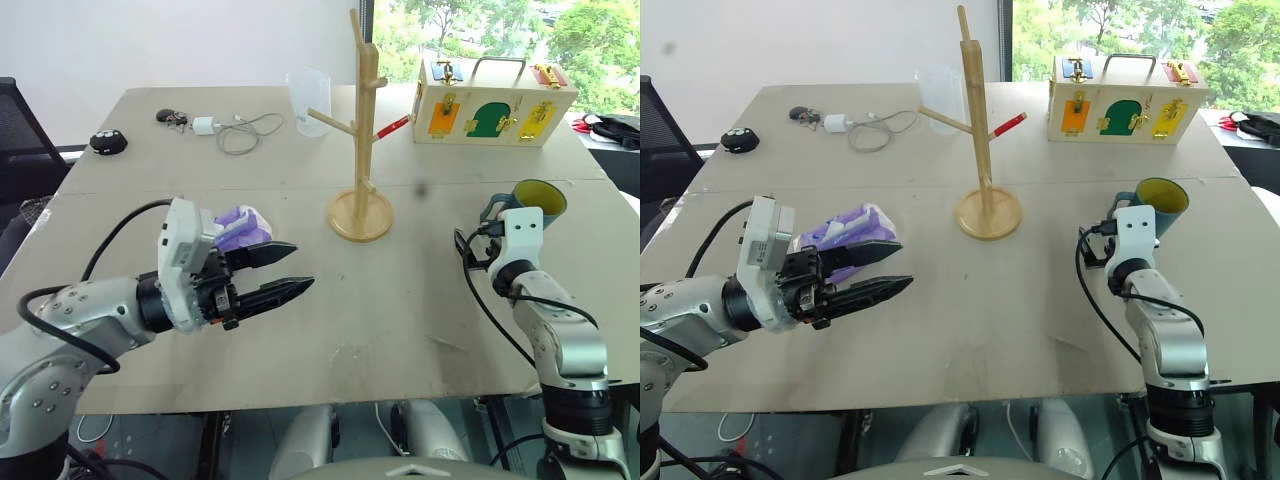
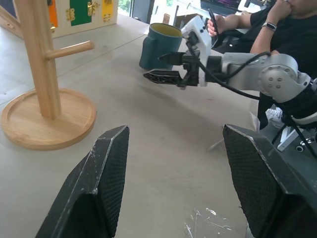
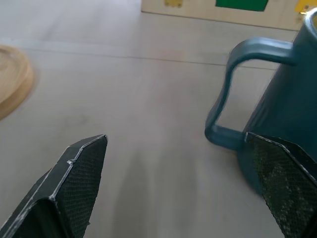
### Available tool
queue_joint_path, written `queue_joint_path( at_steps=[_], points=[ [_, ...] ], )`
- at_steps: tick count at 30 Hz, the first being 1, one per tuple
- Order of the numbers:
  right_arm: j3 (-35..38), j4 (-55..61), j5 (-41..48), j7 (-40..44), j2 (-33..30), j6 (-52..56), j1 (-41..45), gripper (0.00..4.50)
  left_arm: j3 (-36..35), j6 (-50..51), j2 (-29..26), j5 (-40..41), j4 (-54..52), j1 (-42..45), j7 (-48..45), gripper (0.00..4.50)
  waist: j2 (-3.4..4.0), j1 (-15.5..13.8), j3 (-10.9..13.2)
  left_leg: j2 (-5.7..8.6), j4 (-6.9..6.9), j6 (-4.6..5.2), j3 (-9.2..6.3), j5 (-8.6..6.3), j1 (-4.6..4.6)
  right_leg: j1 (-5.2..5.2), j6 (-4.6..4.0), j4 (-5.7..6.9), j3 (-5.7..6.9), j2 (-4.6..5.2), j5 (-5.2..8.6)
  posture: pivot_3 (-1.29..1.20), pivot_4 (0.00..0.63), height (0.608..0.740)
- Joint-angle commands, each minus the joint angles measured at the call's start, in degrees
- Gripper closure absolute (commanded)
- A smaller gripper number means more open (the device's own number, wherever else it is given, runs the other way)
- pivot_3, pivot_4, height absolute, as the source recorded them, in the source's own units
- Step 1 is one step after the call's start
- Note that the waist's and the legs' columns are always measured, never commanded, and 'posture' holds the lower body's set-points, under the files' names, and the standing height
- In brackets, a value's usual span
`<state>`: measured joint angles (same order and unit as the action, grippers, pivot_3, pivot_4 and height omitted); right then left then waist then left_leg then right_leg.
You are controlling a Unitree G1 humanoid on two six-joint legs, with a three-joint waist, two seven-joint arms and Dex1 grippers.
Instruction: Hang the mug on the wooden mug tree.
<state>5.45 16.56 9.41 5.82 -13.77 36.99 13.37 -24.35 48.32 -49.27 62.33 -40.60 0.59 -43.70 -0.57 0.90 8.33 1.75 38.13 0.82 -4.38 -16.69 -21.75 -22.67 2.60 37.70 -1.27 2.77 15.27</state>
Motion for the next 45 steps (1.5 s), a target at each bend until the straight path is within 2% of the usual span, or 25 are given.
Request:
queue_joint_path(
  at_steps=[1,13,16,17,19,24,25,29,32,35,37,40,45],
  points=[
    [0.1,-1.4,-1.5,-1.7,0.9,-2.4,2.7,0.00,0.5,-3.2,0.2,-2.2,-0.4,0.1,-0.5,1.46,0.00,0.0,0.0,0.00,0.00,0.00,0.00,0.00,0.00,0.00,0.00,0.01,0.00,-0.02,0.00,0.00,0.150,0.740],
    [1.7,-11.4,-4.4,-6.3,3.6,-6.5,9.7,0.00,2.5,-8.5,0.5,-7.9,-1.7,-2.9,-2.1,1.46,0.03,0.1,0.0,-0.01,-0.02,0.00,0.03,0.00,0.00,-0.03,0.00,0.02,-0.01,-0.08,0.00,0.00,0.150,0.740],
    [1.9,-14.0,-5.0,-7.3,3.5,-7.6,10.8,0.74,2.3,-9.1,0.7,-8.1,-1.8,-3.5,-1.8,1.33,0.02,0.1,0.0,0.00,-0.01,0.00,0.05,0.00,-0.01,-0.03,0.00,0.02,0.00,-0.09,0.00,0.00,0.150,0.740],
    [2.0,-14.6,-4.9,-7.3,3.6,-8.0,10.9,1.27,2.2,-9.2,0.7,-8.1,-1.8,-3.6,-1.7,1.33,0.03,0.0,0.0,0.00,-0.02,0.01,0.03,0.00,-0.01,-0.03,0.00,0.02,0.00,-0.08,0.00,0.00,0.150,0.740],
    [2.4,-15.7,-4.6,-7.1,3.6,-9.1,11.2,1.88,1.9,-9.3,0.7,-8.1,-1.8,-3.9,-1.5,1.33,0.03,0.1,0.0,0.00,-0.02,0.01,0.02,0.00,-0.02,-0.03,0.00,0.01,-0.01,-0.08,0.00,0.00,0.150,0.740],
    [3.2,-16.4,-4.3,-6.1,2.9,-10.4,11.2,4.26,0.9,-9.0,1.5,-6.6,-2.2,-4.7,-0.1,1.33,0.04,0.1,0.0,0.00,-0.02,0.01,0.04,0.00,-0.01,-0.03,0.00,0.01,-0.01,-0.07,0.00,0.00,0.150,0.740],
    [3.3,-16.2,-4.3,-5.8,2.9,-10.4,11.1,4.45,0.8,-8.9,1.6,-6.4,-2.3,-4.9,0.1,1.33,0.04,0.2,0.0,-0.01,-0.02,0.01,0.04,0.00,-0.01,-0.03,0.00,0.01,-0.01,-0.07,0.00,0.00,0.150,0.740],
    [2.6,-11.7,-1.9,-0.5,1.0,-8.8,9.5,4.45,2.3,-14.7,3.6,-16.0,-3.3,-6.9,2.5,1.33,0.07,0.2,0.0,-0.01,-0.03,0.01,0.04,0.00,-0.01,-0.03,0.00,0.00,-0.04,-0.06,0.00,0.00,0.150,0.740],
    [-0.2,-2.0,4.5,11.4,-4.7,-3.4,7.7,4.45,1.7,-18.5,8.6,-15.2,-2.2,-8.6,2.5,1.33,0.22,0.0,0.1,-0.02,-0.04,0.02,0.04,-0.01,-0.02,-0.03,0.00,-0.02,-0.12,-0.05,0.00,0.00,0.150,0.740],
    [-2.7,7.8,9.9,18.1,-10.6,4.8,7.4,4.45,-0.4,-17.3,8.0,-13.7,-1.5,-11.4,0.9,1.33,0.19,0.1,0.1,-0.04,-0.03,0.06,0.00,-0.04,-0.08,-0.03,0.01,-0.08,-0.15,0.13,-0.01,0.00,0.150,0.740],
    [-4.3,12.6,11.9,19.6,-12.8,8.6,8.0,4.45,-1.4,-17.3,7.5,-12.8,-1.0,-13.0,-1.0,1.33,0.18,0.1,0.1,-0.08,-0.05,0.08,-0.03,-0.05,-0.05,-0.02,0.00,-0.07,-0.13,0.10,0.00,0.00,0.150,0.740],
    [-6.2,16.3,13.6,18.8,-12.7,13.1,10.5,4.45,-2.2,-18.2,7.8,-12.5,-0.1,-14.0,-2.2,1.33,0.18,0.0,0.1,-0.08,-0.04,0.30,-0.05,-0.17,-0.03,0.00,0.00,-0.06,-0.10,0.10,0.00,0.00,0.150,0.740],
    [-5.4,14.6,16.3,20.3,-13.4,16.3,16.5,4.45,-2.5,-18.8,7.7,-12.5,0.2,-14.5,-3.2,1.33,0.16,-0.2,0.1,-0.02,0.05,0.14,-0.05,-0.08,-0.07,0.01,0.01,-0.07,-0.04,0.15,0.00,0.00,0.150,0.740]
  ],
)
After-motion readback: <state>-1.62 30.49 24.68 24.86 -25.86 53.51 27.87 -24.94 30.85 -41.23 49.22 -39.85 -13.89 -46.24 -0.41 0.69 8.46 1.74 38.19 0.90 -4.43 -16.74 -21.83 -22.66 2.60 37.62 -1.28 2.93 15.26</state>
